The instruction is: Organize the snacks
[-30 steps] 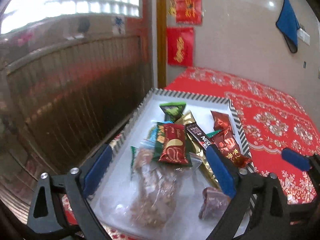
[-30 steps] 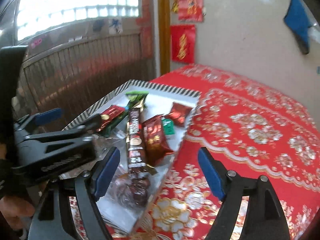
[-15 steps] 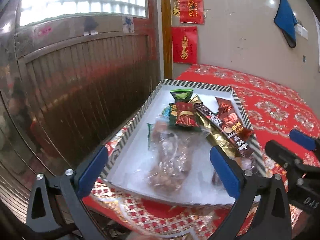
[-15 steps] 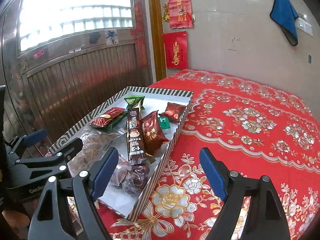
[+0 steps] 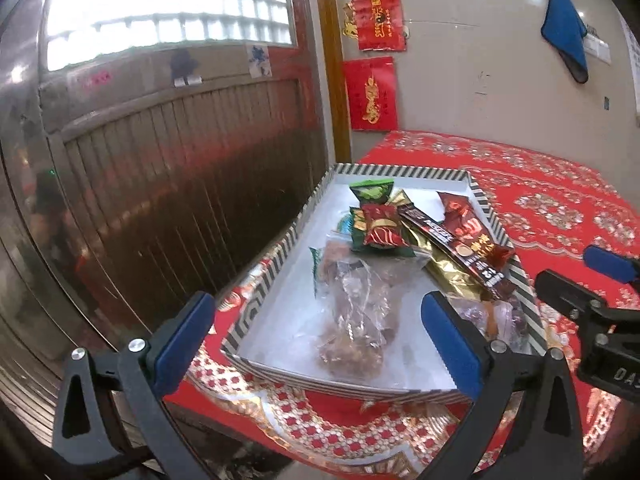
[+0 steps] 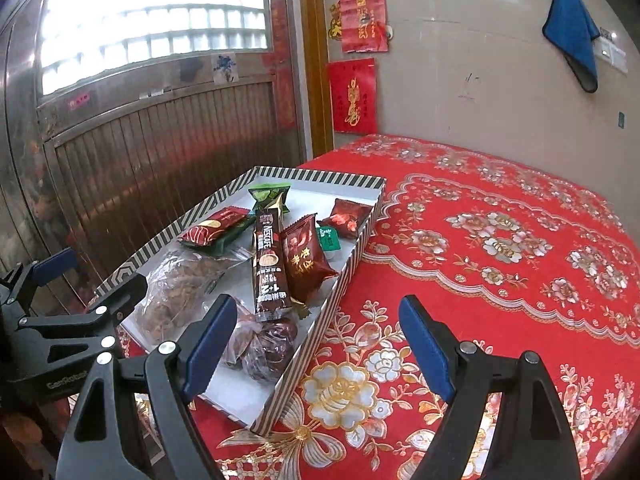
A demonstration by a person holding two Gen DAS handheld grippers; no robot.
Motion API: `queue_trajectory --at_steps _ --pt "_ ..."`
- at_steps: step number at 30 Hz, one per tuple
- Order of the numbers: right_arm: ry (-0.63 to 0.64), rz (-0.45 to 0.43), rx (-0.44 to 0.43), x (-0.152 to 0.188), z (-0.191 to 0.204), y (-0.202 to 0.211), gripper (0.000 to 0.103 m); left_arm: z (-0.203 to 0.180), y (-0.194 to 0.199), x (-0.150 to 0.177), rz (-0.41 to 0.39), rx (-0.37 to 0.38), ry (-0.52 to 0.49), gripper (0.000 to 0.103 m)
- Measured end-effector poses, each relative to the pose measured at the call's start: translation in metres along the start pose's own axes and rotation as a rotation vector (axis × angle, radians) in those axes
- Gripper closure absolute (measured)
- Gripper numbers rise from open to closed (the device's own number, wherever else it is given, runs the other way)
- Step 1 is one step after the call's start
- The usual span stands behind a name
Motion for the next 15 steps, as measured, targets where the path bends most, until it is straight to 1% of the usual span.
queue_trajectory --at_steps 4,10,15 --pt "0.004 0.011 -0.008 0.0013 0.0023 -0.0028 0.020 0.0025 -0.0014 0.0026 0.010 -0.004 0.002 0.000" --pt "0.024 0.024 -0.010 0.0040 0.0071 -0.0053 0.020 -0.0033 -0.0029 0.0061 0.022 0.021 0.000 0.000" --pt "0.019 0.026 -0.011 0.0053 0.0063 -0.0052 0.020 -0.0057 -0.0037 0.0057 0.021 0.025 0.000 0.000"
Point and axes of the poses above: each gripper's, at about its wrist camera, not at the fingertips, and y roughly against the way its jaws point, z to its left, x to its underside, the point moved 9 cm from there along -y, roughly the way its jaws point, and after that the axes turned 4 degrees about -z, right-handed, at the moved point
